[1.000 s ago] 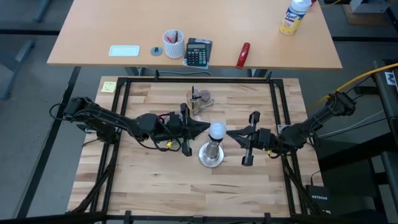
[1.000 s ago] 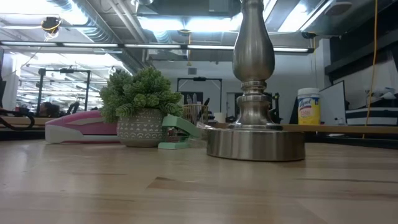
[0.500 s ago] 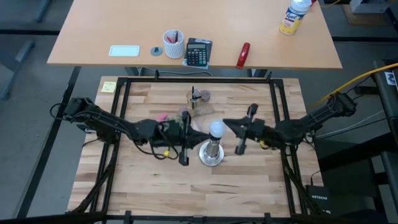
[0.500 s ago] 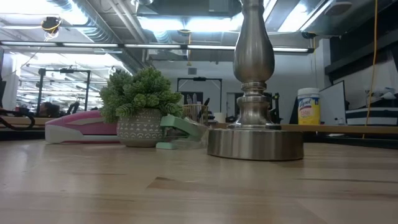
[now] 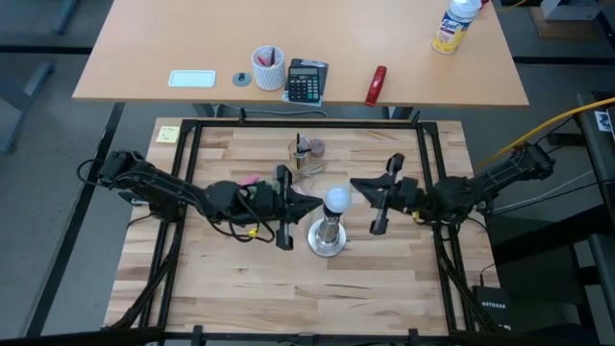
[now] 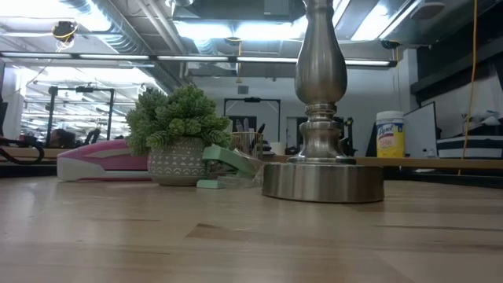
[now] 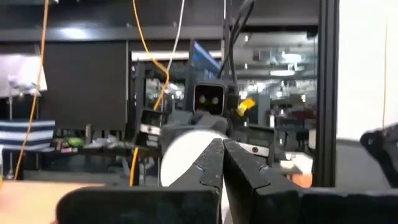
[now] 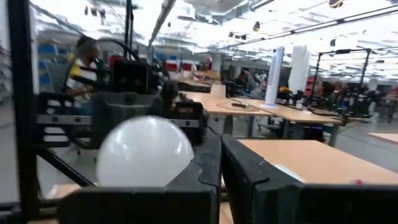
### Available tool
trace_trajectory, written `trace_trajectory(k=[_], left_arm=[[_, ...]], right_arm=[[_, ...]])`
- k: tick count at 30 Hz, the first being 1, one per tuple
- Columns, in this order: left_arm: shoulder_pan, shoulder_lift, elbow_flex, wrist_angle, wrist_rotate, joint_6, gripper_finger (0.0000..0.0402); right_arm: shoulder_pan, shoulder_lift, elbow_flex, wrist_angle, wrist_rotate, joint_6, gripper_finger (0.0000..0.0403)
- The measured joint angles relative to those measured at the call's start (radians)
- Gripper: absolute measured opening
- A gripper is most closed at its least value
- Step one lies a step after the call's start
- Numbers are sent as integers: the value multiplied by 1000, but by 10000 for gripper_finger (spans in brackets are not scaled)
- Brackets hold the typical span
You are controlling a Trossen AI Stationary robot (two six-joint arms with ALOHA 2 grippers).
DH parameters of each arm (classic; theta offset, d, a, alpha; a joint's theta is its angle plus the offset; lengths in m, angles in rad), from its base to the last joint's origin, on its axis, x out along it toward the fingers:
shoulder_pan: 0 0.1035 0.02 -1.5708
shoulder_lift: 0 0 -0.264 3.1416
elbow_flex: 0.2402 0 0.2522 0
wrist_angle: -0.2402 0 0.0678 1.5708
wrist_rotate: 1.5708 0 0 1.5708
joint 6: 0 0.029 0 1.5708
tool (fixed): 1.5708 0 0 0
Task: Screw lightbulb
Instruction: Remove the lightbulb from the lamp
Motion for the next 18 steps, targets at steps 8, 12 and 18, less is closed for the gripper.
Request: trace_trajectory(k=[8,12,18], left_arm=[[12,-1,0,59,-97,79,1],[47,-1,0,36,-119,27,1],[83,-1,0,-62,-104,-78,1]], right_arm=[[126,-46,0,0,-21,0,17],[168,-23,0,1,-23,0,17],[171,39,0,5,-6,-1,17]])
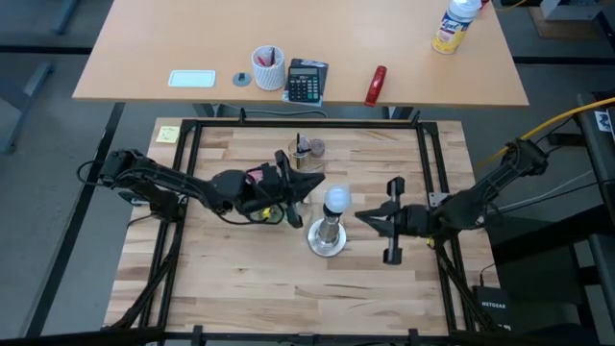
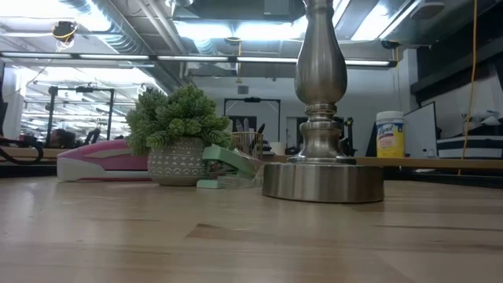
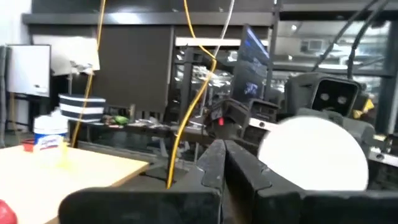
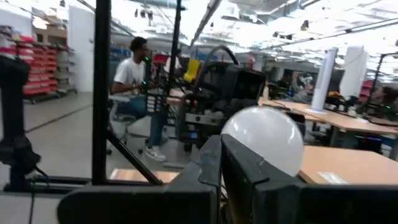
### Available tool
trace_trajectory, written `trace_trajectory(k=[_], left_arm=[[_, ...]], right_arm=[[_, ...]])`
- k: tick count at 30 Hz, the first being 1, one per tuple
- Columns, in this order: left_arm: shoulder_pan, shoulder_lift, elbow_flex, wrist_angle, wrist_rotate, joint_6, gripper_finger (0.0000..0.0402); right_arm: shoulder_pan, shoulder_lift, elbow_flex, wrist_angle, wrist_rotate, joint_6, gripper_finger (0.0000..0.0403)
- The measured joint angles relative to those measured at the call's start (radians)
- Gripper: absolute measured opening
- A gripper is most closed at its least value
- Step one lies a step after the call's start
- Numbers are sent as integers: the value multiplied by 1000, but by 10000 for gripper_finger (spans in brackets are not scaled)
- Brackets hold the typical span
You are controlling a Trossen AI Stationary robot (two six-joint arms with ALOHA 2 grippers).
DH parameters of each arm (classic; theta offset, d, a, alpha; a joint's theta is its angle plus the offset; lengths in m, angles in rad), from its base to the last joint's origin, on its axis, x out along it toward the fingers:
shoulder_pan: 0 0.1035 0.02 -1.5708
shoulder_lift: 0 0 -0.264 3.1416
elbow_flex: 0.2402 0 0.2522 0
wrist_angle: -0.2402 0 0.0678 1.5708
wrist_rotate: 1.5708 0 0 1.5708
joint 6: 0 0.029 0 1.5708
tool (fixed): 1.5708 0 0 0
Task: Screw lightbulb
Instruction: Remove the lightbulb from the lamp
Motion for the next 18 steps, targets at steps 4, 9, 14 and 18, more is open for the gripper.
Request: trace_trajectory(k=[4,9,14,18], left_arm=[[-10,0,0,-26,31,-7,1],[-34,0,0,-25,31,3,1],[-51,0,0,-25,20,24,1],[-59,0,0,-25,20,24,1]], right_arm=[[-13,22,0,11,41,-3,17],[-57,35,0,18,37,-2,17],[-78,35,0,23,30,6,17],[-77,35,0,23,37,6,17]])
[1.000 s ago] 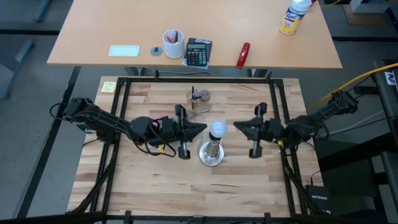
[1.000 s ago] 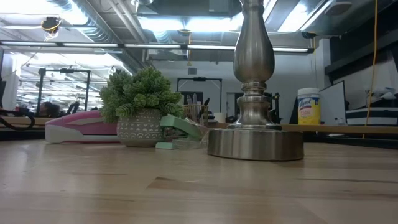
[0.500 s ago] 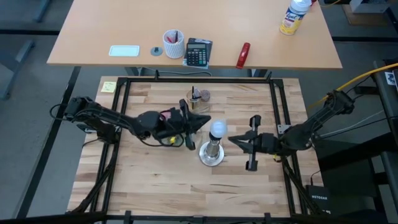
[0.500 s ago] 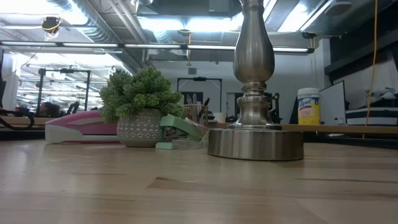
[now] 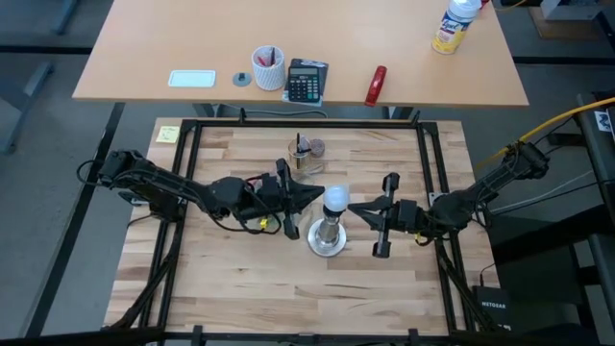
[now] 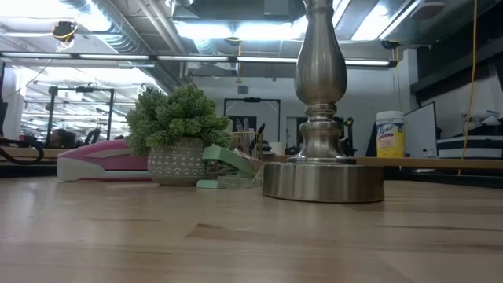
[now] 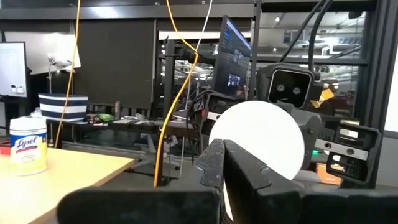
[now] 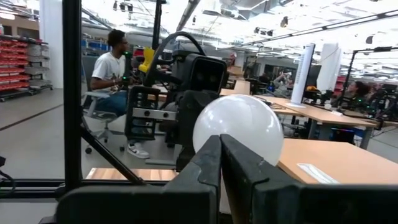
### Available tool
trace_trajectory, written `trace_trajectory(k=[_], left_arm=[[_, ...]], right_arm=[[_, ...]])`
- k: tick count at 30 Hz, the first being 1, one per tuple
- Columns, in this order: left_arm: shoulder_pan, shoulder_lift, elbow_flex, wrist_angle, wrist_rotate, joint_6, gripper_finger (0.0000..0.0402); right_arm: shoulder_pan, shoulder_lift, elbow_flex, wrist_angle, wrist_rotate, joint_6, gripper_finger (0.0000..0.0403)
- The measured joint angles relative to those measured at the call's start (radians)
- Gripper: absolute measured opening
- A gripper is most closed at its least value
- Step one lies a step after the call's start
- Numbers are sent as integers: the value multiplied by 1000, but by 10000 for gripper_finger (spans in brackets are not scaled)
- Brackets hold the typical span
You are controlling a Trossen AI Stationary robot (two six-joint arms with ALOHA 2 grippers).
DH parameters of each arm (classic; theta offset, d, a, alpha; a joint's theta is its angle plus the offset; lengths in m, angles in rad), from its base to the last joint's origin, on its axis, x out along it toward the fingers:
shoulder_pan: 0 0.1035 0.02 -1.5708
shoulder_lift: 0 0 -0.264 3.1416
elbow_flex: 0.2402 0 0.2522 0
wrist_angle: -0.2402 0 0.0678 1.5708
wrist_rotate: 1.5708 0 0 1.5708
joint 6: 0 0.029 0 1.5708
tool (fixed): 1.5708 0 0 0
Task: Screw lightbulb
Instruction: Remove the lightbulb from the lamp
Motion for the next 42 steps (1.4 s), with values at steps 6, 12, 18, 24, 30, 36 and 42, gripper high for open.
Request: trace_trajectory(k=[6,12,18,24,30,36,42], left_arm=[[-12,-1,0,-1,1,0,1],[-24,-2,-1,-1,15,0,1],[-42,1,-1,-8,33,9,1],[-48,1,-1,7,21,35,1],[-48,1,0,131,13,114,1],[-31,0,0,217,4,176,1],[23,0,0,115,-37,69,1]], right_arm=[[0,0,0,2,56,2,17],[0,-1,0,3,92,2,17],[-6,1,0,-3,154,-3,17],[-18,1,0,1,151,-16,17],[33,-34,0,33,144,-84,17],[120,-62,0,33,98,-87,17],[127,-27,0,29,36,-86,17]])
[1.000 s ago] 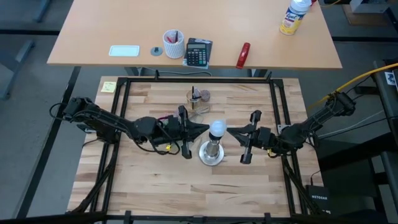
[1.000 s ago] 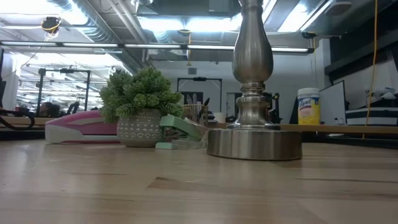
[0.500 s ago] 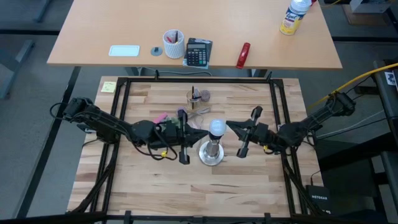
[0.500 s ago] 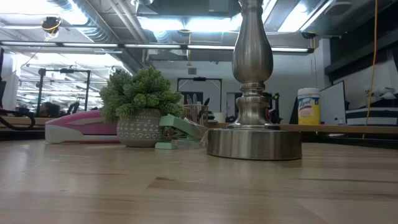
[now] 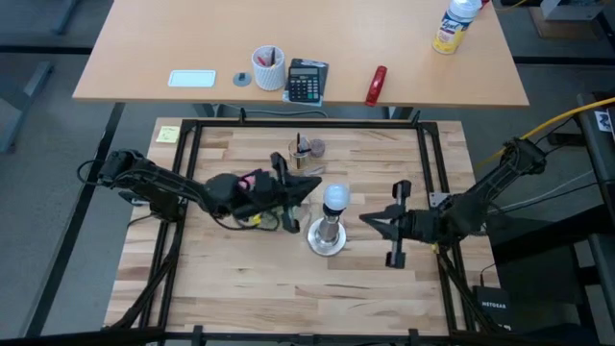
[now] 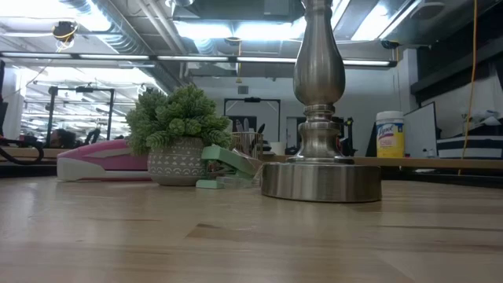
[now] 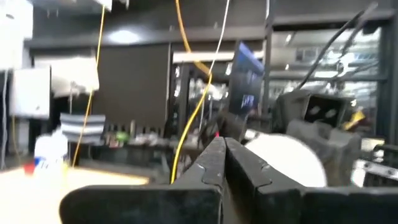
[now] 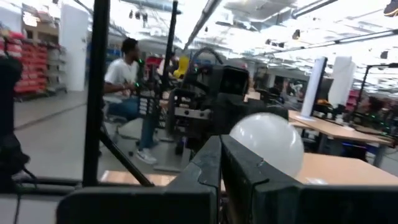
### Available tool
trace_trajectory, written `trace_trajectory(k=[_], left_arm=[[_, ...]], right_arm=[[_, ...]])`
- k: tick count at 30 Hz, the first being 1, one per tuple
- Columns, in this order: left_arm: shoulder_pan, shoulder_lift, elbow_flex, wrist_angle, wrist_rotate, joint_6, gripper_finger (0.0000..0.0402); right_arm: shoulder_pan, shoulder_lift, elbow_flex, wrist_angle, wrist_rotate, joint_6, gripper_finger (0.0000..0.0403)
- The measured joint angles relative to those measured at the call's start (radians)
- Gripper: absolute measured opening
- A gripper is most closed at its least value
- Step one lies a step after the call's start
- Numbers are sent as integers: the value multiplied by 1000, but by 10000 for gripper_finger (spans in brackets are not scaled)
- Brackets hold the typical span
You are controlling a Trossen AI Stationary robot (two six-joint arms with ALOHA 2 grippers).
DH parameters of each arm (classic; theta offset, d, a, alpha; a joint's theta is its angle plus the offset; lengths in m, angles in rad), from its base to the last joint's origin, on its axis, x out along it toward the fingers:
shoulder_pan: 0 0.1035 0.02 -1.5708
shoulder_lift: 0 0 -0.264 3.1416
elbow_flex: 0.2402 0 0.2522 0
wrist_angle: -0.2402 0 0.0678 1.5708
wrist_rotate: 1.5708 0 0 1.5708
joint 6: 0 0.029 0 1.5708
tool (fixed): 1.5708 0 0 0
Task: Screw lightbulb
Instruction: Remove the lightbulb from the lamp
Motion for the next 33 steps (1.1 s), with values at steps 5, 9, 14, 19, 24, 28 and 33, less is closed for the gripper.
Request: trace_trajectory(k=[5,9,14,19,24,28,33], left_arm=[[17,0,0,-78,18,-87,1],[6,0,0,-94,29,-89,1],[-10,0,0,-97,46,-76,1],[-19,-2,0,-107,60,-76,1],[-29,-3,0,-110,74,-77,1],[-47,-1,0,-119,98,-76,1],[-60,1,0,-117,84,-69,1]], right_arm=[[-49,33,0,2,1,2,17],[-88,45,0,2,1,27,17],[-111,45,0,1,-3,54,17],[-114,45,0,1,5,55,17],[-114,43,0,4,92,56,17],[-118,44,0,8,101,55,17],[-144,45,0,3,123,55,17]])
